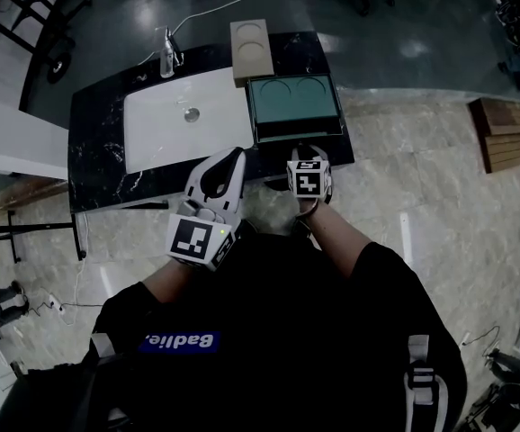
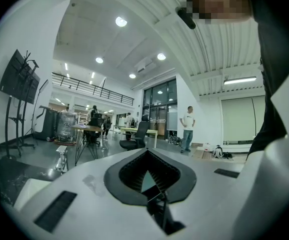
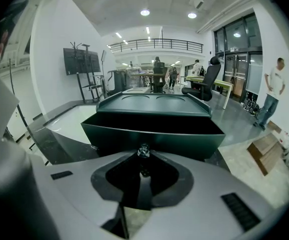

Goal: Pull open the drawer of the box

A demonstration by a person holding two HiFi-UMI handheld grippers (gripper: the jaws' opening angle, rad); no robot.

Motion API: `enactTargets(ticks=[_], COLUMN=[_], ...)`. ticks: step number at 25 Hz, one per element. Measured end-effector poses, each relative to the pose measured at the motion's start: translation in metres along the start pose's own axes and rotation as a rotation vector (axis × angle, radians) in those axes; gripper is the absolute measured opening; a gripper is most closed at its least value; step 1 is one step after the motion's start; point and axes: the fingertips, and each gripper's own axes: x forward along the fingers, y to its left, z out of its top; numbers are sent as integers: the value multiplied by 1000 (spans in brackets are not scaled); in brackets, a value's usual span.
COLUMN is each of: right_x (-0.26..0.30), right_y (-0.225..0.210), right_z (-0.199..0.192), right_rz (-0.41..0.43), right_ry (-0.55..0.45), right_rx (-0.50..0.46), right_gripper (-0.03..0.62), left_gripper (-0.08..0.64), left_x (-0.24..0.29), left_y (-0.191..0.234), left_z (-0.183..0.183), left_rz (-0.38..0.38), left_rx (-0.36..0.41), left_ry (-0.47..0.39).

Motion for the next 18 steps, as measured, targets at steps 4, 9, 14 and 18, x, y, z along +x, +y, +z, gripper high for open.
enactTargets(ticks=[4,9,14,18], right_x=[-12,-12,-21,-24], right_y=[6,6,10,10], right_z=[-5,-10,-15,-18], right_rz=[-2,8,7,8], right_ry=[0,15,12,12], right_rx=[-11,-18,-30,-31], right_gripper=[74,74,74,74], left_gripper=[-8,-8,-8,-8], left_x=[-8,1,-5,-5], left_y=[-6,-6,-11,-13], left_z=[4,1,6,5], left_rz=[-13,-22,-35,-41], left_rx=[1,-2,0,0], left_ry=[-8,-7,-9,-12])
